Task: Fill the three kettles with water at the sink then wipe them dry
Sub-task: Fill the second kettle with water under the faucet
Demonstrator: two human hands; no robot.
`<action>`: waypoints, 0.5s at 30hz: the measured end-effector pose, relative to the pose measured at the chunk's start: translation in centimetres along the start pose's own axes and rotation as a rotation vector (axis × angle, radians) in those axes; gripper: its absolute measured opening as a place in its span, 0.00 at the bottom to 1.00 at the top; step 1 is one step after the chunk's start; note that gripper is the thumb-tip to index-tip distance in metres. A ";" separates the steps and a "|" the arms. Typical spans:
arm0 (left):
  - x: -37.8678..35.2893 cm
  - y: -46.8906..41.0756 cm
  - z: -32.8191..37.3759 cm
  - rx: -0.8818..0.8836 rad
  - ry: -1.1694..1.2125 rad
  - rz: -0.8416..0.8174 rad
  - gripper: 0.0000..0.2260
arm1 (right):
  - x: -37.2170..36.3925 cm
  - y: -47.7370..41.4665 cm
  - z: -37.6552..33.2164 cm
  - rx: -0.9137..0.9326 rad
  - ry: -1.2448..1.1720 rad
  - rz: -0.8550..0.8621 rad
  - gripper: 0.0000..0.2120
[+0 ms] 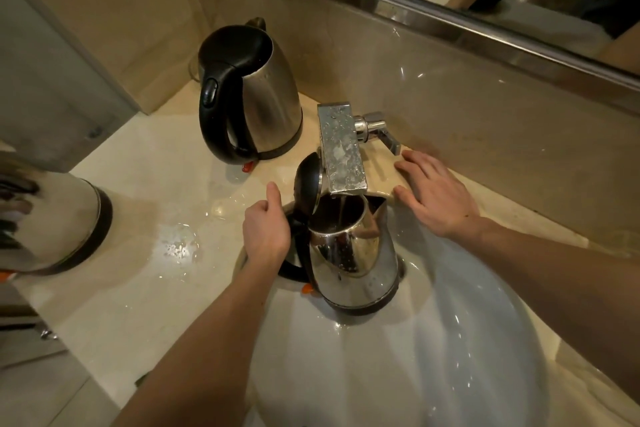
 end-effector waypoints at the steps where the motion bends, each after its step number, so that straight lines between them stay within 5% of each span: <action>1: -0.1 0.0 0.0 0.000 -0.004 0.002 0.24 | -0.1 0.0 0.0 -0.001 -0.002 -0.001 0.33; 15: 0.1 0.0 0.2 0.021 0.045 0.008 0.24 | -0.3 -0.1 0.2 -0.013 -0.004 -0.011 0.33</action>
Point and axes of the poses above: each hand's wrist, its own y-axis away from the middle knuckle, its own x-axis out of the back of the hand, z = x × y, the point moved 2 cm from there along -y, towards the middle knuckle, and after that the axes turned 8 degrees about z, right-handed, at the moved point
